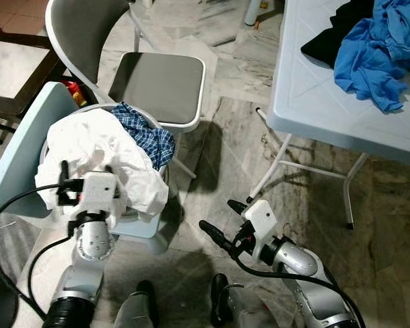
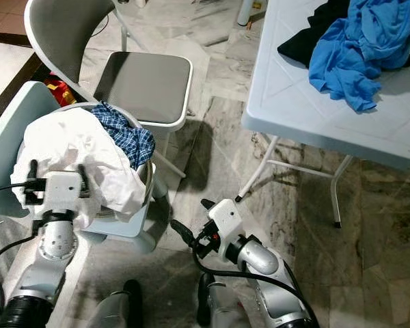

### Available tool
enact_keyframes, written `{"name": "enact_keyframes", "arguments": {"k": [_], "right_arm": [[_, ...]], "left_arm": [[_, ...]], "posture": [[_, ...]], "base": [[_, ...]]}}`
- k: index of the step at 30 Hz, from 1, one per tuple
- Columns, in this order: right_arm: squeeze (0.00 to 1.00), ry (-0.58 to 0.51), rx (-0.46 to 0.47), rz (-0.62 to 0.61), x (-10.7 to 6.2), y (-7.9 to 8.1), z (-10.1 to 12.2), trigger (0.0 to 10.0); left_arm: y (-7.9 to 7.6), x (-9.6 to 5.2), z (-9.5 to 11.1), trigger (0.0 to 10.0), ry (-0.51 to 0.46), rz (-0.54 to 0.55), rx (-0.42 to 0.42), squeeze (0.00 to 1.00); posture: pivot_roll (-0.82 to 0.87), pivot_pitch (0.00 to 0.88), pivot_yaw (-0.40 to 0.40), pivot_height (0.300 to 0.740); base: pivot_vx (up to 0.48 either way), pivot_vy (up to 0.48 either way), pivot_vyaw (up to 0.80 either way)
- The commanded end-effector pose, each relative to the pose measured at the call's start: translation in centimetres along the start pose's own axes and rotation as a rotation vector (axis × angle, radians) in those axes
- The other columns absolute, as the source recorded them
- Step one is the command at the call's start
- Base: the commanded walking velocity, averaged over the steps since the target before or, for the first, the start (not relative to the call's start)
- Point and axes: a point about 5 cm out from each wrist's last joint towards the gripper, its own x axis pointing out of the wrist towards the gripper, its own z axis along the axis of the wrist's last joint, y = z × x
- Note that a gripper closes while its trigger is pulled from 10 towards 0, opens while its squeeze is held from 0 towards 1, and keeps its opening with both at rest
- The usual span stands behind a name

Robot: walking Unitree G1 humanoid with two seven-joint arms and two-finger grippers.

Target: Hang hanger

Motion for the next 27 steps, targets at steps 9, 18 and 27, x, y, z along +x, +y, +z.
{"name": "enact_keyframes", "arguments": {"k": [9,18,27], "right_arm": [[0.00,0.042,-0.004,0.010,-0.8,0.1,-0.9,10.0],[0.00,0.046,-0.002,0.028,-0.3,0.4,-1.0,10.0],[0.00,0.041,0.002,0.028,-0.2,0.7,-1.1,10.0]], "left_arm": [[-3.1,-4.6,-0.5,10.0,0.048,-0.148,-0.038,0.00],[-1.8,-7.1,-1.7,10.0,0.136,-0.101,-0.079,0.00],[-1.5,-5.6,-2.7,10.0,0.242,-0.046,-0.095,0.00]], "posture": [[-0.12,0.329,-0.115,0.740],[-0.09,0.334,-0.110,0.740],[-0.10,0.331,-0.099,0.740]], "base": [[0.000,0.000,0.00],[0.000,0.000,0.00],[0.000,0.000,0.00]]}}
